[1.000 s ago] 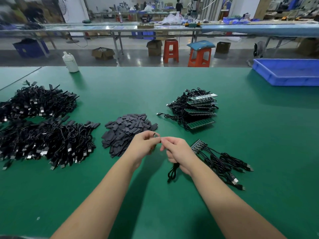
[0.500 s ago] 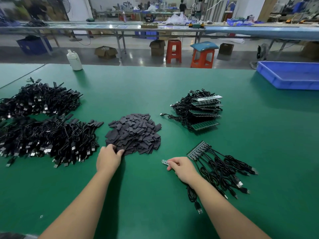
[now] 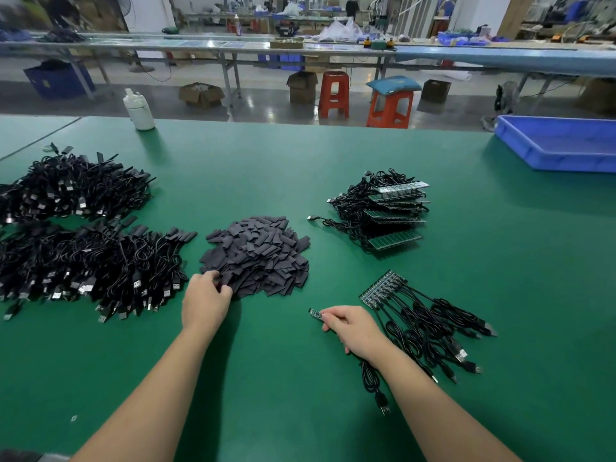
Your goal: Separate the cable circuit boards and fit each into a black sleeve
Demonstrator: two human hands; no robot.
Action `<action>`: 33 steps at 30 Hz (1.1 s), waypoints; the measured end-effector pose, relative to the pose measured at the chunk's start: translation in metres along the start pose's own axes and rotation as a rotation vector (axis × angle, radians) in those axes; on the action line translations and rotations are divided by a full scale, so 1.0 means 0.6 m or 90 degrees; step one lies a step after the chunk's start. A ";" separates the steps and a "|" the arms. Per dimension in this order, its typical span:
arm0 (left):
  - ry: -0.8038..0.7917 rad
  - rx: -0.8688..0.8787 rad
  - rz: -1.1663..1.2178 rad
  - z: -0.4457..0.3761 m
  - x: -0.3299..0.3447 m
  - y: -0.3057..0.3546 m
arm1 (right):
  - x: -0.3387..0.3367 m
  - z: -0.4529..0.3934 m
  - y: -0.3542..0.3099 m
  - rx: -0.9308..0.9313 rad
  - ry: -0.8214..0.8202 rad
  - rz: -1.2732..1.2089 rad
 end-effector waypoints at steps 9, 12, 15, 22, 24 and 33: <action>-0.180 0.385 -0.084 0.130 0.085 0.113 | 0.003 -0.013 0.011 -0.003 -0.014 0.002; -0.175 0.453 -0.135 0.145 0.090 0.129 | 0.003 -0.014 0.012 -0.005 -0.017 -0.011; -0.167 0.456 -0.122 0.145 0.086 0.130 | 0.004 -0.016 0.012 -0.003 -0.023 -0.016; -0.250 0.216 0.211 0.133 0.084 0.118 | 0.004 -0.021 0.020 0.017 -0.030 -0.020; -0.279 0.224 0.186 0.136 0.087 0.120 | 0.004 -0.022 0.021 0.017 -0.028 -0.002; -0.282 0.329 0.080 0.150 0.093 0.135 | 0.006 -0.017 0.016 0.008 -0.039 0.003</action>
Point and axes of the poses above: each hand's wrist, its own z-axis away from the middle knuckle, its own x-axis out of the palm, y = z × x, the point moved 6 cm from there along -z, towards the middle knuckle, and after that the axes turned 6 degrees about x, right-handed, at the moved point
